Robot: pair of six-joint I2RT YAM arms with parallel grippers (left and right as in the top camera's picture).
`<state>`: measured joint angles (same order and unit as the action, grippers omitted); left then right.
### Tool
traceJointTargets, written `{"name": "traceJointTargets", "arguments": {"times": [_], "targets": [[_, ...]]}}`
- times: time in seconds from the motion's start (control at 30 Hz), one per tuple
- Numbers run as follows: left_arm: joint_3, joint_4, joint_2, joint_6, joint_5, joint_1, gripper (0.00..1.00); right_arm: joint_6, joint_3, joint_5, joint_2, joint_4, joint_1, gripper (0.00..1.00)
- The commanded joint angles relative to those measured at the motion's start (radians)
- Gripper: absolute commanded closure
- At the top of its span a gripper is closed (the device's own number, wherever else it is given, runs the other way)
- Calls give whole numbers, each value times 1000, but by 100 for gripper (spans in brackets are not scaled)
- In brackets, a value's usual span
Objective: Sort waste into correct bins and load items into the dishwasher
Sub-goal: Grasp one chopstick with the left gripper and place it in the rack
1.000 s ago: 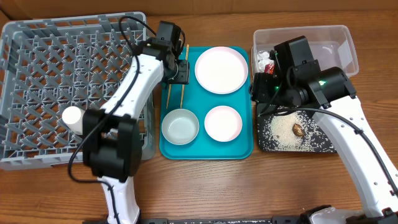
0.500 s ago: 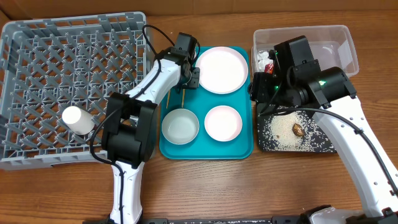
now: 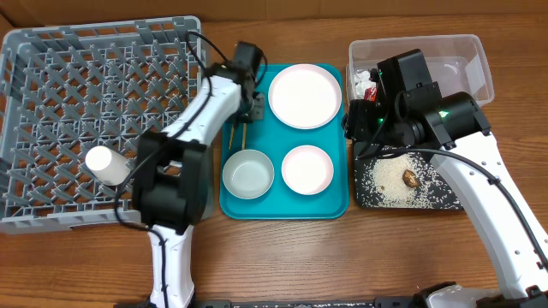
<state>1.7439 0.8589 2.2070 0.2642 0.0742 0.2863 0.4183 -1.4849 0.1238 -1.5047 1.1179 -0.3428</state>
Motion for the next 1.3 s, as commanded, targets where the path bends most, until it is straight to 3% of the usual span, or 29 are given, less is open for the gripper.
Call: {"name": "traceJointTargets", "arguments": {"times": [0.0,0.13,0.27,0.43,0.5,1.13,1.27], "targets": [[97,65,-214,27,33,-55,96,1,-13,2,5,-2,-4,42],[101,147,-343,20,102,-110,96,1,-13,2,5,3,-4,42],[94,220,-365,20,186,-191,96,1,-13,1,5,0,-4,42],[56,214,-304,-52,80,-266,96,1,-13,1,5,-14,-4,42],[56,218,-274,-99,71,-268,96,1,-13,1,5,-19,-4,42],[56,214,-80,-153,96,-248,96,1,-13,1,5,-13,-4,43],[71,238,-102,-143,52,-244,87,1,-13,1,5,-13,-4,43]]}}
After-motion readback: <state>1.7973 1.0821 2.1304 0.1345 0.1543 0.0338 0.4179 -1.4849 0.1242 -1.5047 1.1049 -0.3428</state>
